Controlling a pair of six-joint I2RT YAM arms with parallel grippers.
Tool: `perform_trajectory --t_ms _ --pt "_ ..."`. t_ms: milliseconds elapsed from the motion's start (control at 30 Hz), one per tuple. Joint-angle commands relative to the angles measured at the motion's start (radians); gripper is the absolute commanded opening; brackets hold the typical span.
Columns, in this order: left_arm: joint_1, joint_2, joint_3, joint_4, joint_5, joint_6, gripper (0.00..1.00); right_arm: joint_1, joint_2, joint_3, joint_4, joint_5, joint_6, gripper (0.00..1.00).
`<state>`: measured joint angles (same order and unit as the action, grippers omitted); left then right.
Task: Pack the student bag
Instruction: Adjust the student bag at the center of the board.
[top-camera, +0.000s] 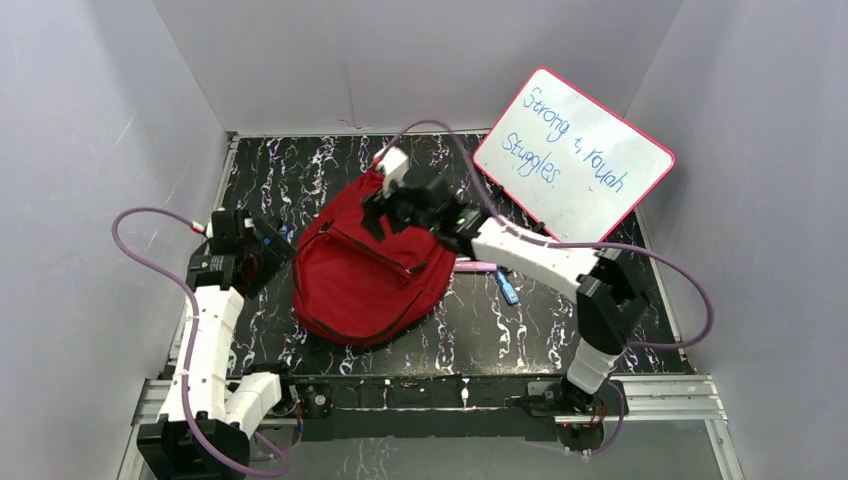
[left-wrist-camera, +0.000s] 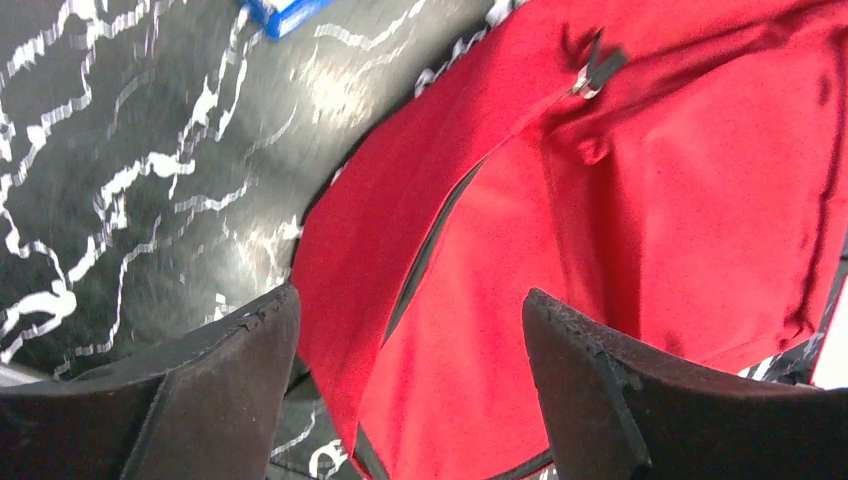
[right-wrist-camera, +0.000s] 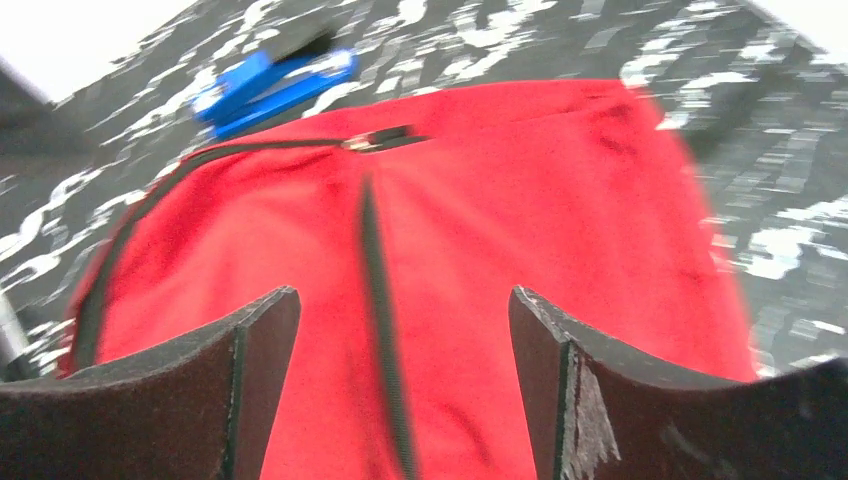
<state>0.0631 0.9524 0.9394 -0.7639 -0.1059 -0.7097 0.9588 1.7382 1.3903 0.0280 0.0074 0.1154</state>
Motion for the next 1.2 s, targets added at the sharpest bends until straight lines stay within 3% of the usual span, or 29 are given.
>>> perform_trajectory --t_ms 0,167,333,533,633,700,833,933,1000,1067,1167 --pt "-0.01 -0.064 -0.069 -0.1 0.036 -0.109 0.8 -0.148 -0.054 -0.009 -0.138 0.092 -0.079 0.87" --pt "-0.018 -0.085 -0.108 -0.165 0.026 -0.169 0.81 -0.265 0.024 0.075 -0.24 0.017 -0.113 0.91" --pt "-0.019 -0.058 -0.164 -0.123 0.098 -0.196 0.82 -0.343 0.165 0.208 -0.31 -0.106 -0.158 0.91" --pt "-0.02 -0.019 -0.239 -0.047 0.12 -0.199 0.77 -0.395 0.296 0.343 -0.351 -0.197 -0.161 0.84" --pt "-0.02 0.002 -0.279 0.014 0.169 -0.213 0.72 -0.414 0.357 0.407 -0.373 -0.235 -0.154 0.76" --pt "-0.019 0.033 -0.289 0.043 0.183 -0.207 0.66 -0.429 0.388 0.44 -0.386 -0.275 -0.137 0.65" --pt "-0.02 0.089 -0.285 0.09 0.188 -0.172 0.4 -0.454 0.416 0.46 -0.378 -0.352 -0.089 0.39" --pt "-0.019 0.129 -0.266 0.121 0.182 -0.156 0.19 -0.46 0.415 0.455 -0.376 -0.369 -0.073 0.25" --pt "-0.019 0.164 -0.236 0.133 0.171 -0.143 0.07 -0.459 0.405 0.443 -0.378 -0.376 -0.072 0.21" --pt "-0.019 0.209 -0.196 0.144 0.147 -0.134 0.0 -0.46 0.384 0.413 -0.372 -0.376 -0.071 0.16" --pt "-0.019 0.291 -0.117 0.154 0.12 -0.114 0.0 -0.459 0.328 0.33 -0.339 -0.366 -0.064 0.09"
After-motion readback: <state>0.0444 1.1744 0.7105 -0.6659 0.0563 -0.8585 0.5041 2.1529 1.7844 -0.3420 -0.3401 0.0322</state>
